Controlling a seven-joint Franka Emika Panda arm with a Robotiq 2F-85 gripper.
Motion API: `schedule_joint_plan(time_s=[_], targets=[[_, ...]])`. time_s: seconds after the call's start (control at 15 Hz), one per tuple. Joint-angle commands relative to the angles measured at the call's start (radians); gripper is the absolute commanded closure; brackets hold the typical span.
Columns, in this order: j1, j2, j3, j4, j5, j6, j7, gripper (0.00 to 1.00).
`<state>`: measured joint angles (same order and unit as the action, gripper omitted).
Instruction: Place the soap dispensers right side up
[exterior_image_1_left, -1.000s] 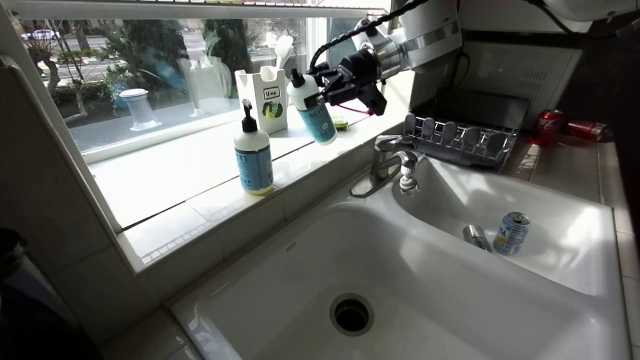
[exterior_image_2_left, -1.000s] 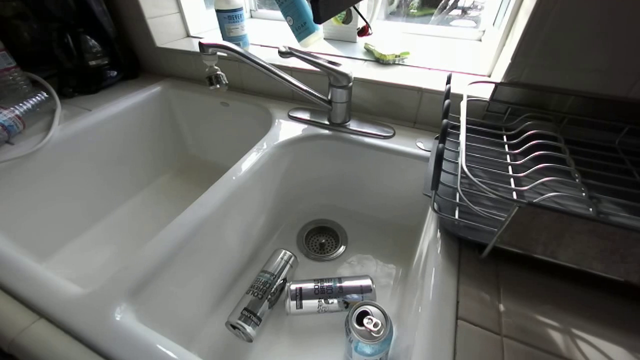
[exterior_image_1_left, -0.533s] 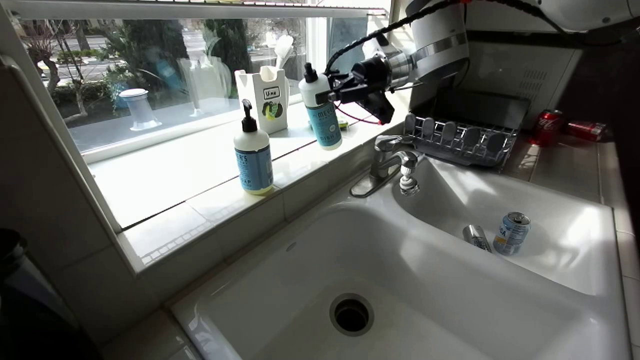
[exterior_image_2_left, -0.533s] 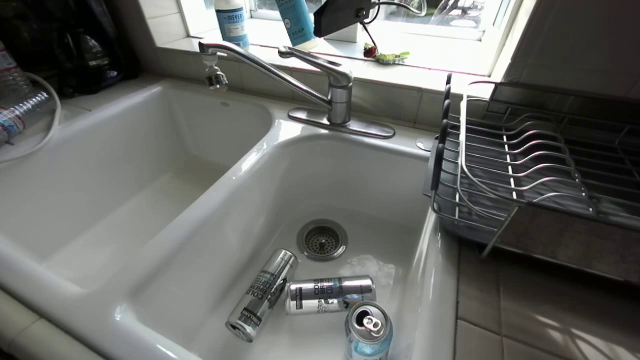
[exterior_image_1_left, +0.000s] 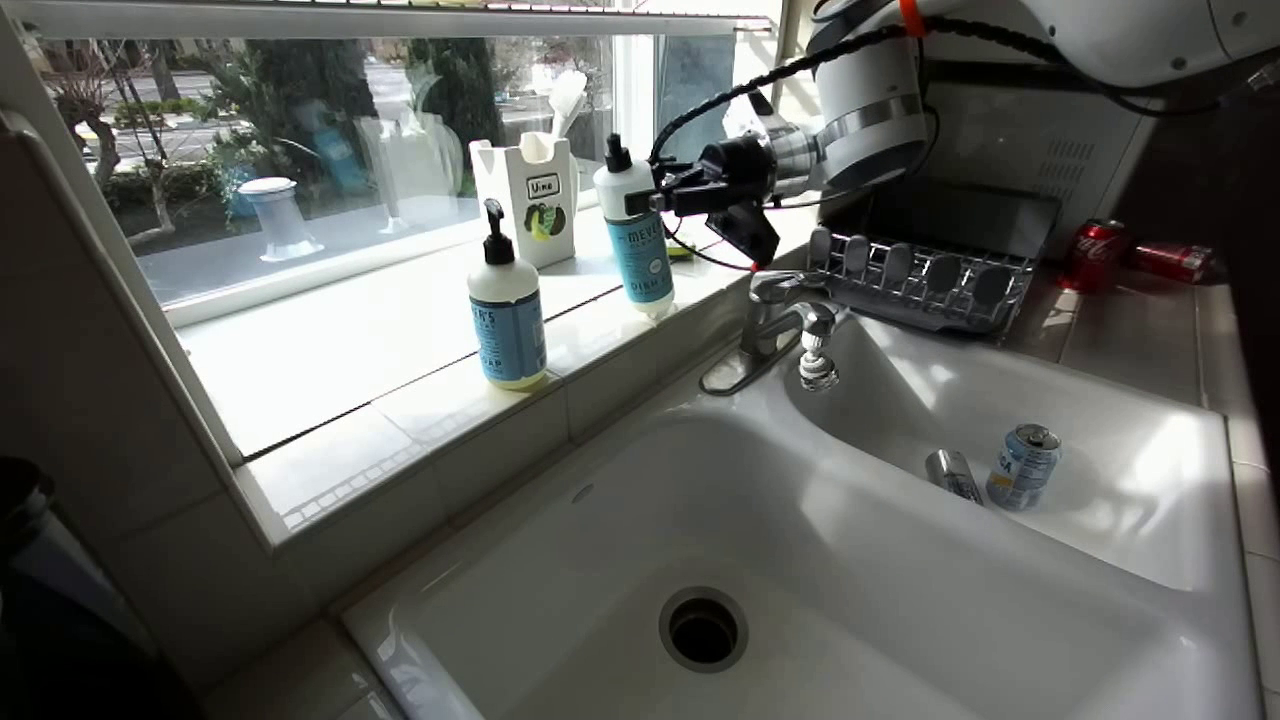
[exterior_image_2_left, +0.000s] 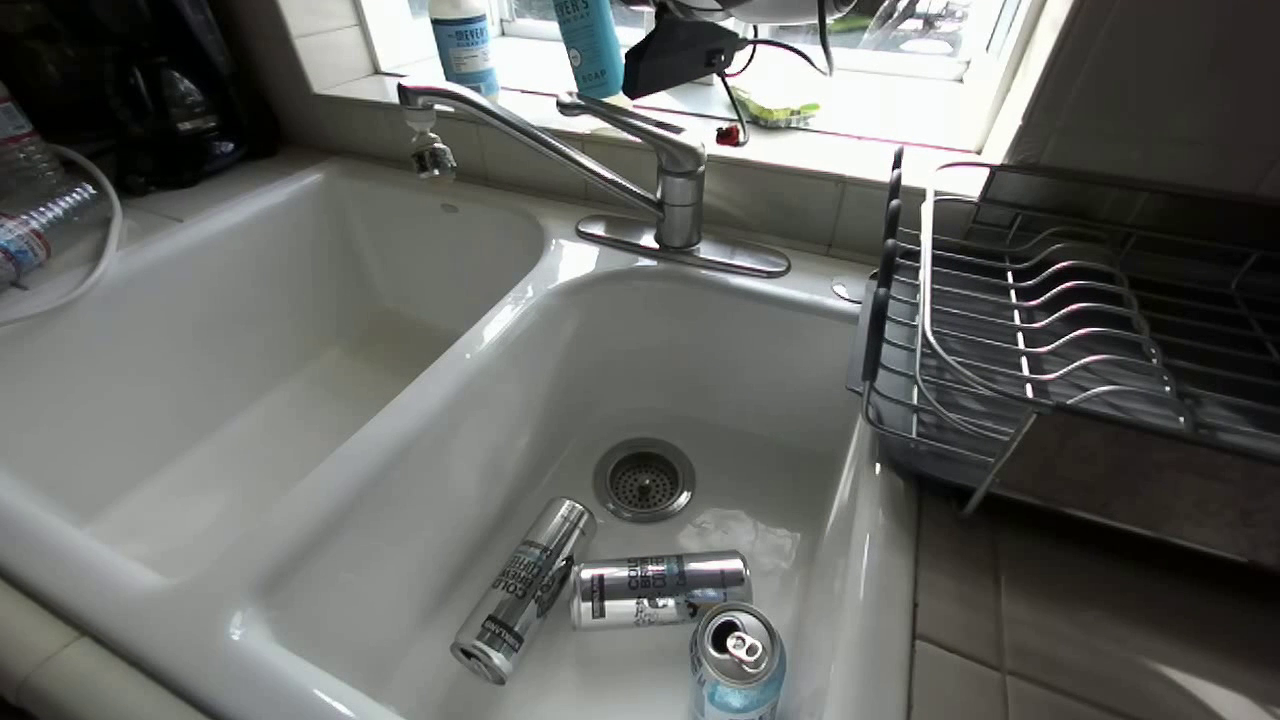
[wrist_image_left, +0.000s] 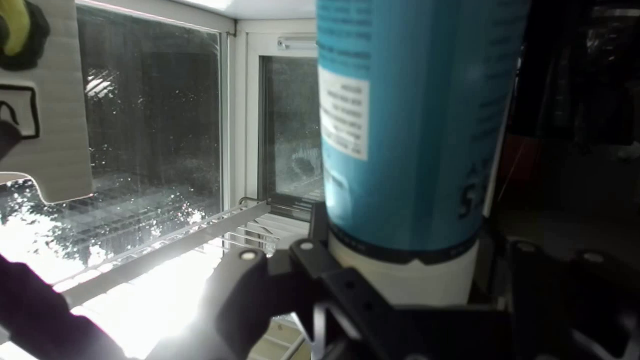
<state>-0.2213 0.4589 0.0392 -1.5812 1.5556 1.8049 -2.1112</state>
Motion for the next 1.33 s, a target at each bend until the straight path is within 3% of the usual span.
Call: schedule_joint_plan(time_s=[0.0,0.53,1.27], targets=[[0.01,0.018,-0.028,-0.004,0.098,-0.04,-0.033,0.61],[0.015,0.036,-0.066,-0.019,0.189,-0.024,-0.02,0.61],[0.022,0.048,-0.084,-0.032,0.229,-0.015,-0.001,0.61]])
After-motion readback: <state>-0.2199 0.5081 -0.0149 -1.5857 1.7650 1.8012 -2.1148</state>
